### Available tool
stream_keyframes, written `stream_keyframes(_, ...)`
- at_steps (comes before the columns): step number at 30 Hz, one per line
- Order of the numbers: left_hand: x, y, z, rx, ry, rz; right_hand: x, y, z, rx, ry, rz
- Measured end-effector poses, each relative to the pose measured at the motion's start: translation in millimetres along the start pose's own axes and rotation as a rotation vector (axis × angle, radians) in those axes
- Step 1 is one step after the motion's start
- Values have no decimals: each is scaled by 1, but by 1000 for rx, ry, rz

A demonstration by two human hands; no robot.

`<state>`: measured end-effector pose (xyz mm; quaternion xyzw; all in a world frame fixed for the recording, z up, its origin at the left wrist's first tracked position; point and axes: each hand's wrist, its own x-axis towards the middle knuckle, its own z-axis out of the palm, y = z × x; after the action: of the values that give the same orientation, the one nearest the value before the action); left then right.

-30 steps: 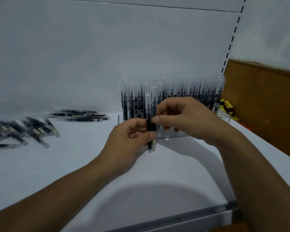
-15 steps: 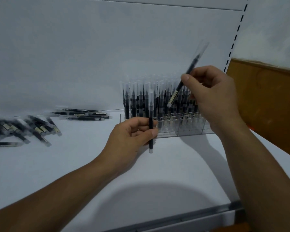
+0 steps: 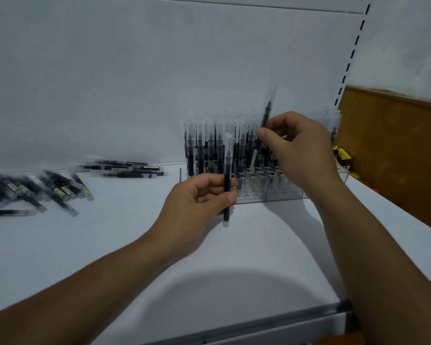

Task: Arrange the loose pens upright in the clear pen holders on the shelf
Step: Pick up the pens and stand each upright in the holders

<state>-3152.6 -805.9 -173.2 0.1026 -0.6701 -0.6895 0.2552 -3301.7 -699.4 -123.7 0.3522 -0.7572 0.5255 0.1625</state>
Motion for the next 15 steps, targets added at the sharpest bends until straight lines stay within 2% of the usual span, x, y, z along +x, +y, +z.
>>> stream_keyframes(4,1,-1,0,5,-3,4,-1,4,3,-79,-50,10)
stream_keyframes(9,1,-2,-1,25,-5,3,-5,10,7,-267,-280,75)
stream_keyframes(15,0,0,0,6,2,2,-5,4,-7,-283,-317,101)
